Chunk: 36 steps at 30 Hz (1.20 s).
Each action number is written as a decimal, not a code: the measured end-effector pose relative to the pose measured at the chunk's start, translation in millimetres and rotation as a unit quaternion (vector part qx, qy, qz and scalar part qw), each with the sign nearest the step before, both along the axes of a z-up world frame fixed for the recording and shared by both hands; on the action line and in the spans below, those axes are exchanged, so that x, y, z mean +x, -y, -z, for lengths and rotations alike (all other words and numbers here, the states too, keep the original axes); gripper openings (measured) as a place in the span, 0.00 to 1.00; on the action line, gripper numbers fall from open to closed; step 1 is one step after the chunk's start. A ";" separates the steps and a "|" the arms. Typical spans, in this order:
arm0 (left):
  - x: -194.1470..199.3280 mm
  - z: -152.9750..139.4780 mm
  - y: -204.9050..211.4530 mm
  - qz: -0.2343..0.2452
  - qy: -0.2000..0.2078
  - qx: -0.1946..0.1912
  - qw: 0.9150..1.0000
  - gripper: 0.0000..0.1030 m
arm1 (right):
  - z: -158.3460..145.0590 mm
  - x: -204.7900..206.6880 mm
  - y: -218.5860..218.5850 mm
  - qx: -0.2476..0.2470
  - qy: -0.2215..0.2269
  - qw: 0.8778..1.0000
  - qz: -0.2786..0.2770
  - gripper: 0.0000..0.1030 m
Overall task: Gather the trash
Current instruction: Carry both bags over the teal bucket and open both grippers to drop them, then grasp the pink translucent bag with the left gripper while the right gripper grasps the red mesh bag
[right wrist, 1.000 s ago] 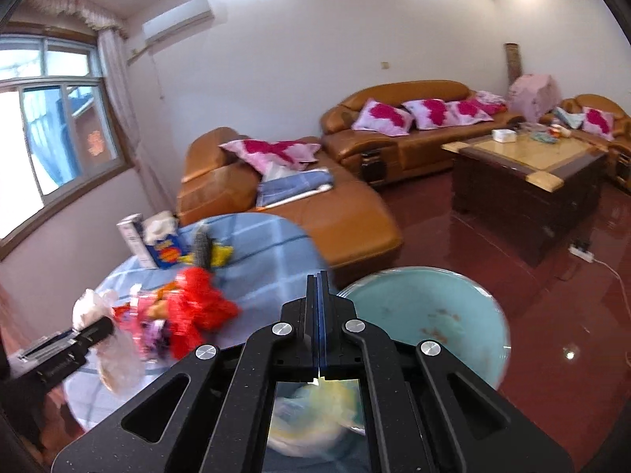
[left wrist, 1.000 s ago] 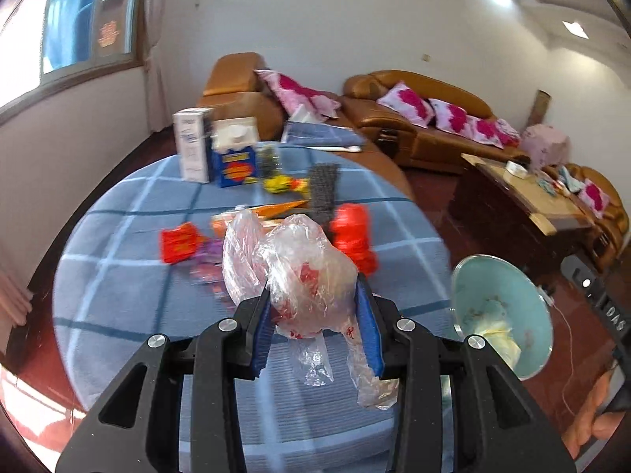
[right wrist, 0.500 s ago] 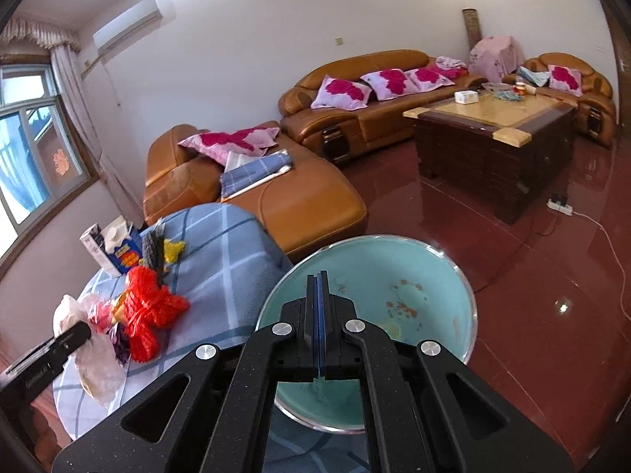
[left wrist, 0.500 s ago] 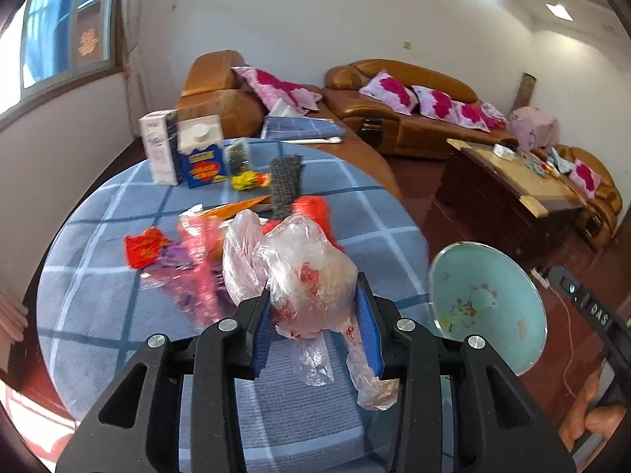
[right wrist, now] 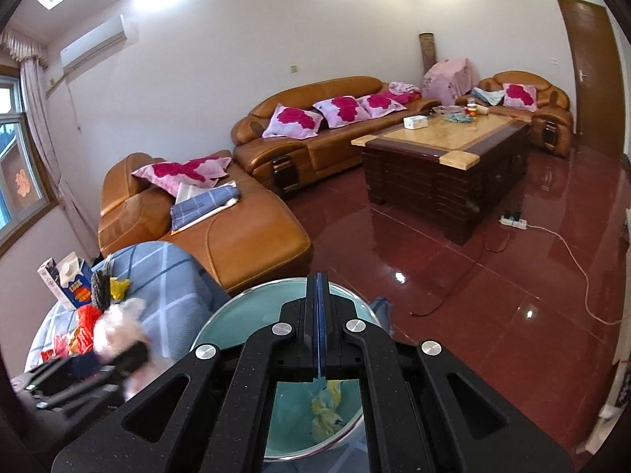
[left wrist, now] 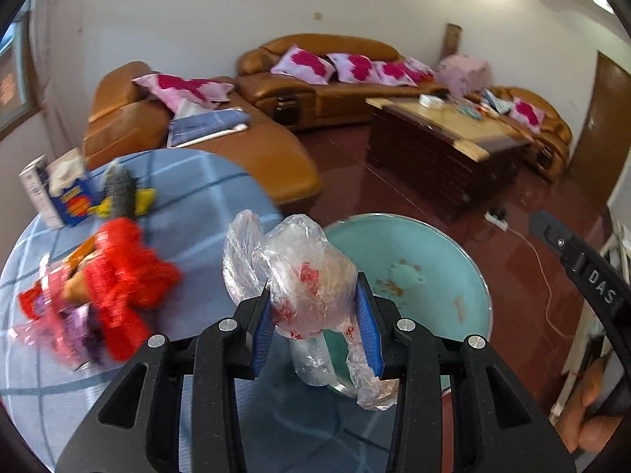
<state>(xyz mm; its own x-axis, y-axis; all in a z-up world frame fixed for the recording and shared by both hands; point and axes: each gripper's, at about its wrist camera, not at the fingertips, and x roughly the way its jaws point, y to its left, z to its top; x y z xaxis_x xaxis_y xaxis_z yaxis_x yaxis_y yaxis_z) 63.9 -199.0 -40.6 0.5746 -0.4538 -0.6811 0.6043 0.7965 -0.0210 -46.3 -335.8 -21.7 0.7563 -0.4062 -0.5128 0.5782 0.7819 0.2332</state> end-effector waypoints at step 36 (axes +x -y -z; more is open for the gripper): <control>25.5 9.1 -118.8 -0.154 -0.001 0.039 0.987 0.89 | 7.2 29.9 -65.8 -0.042 -0.012 0.998 -0.054 0.86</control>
<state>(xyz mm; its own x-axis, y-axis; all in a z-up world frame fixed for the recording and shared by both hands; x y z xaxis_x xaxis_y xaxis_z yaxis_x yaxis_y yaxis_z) 89.4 -80.2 -49.7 0.6759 -0.2032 -0.7084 0.3322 0.9420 0.0467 -16.4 -270.0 -28.8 0.7867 -0.3644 -0.4984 0.4931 0.8565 0.1521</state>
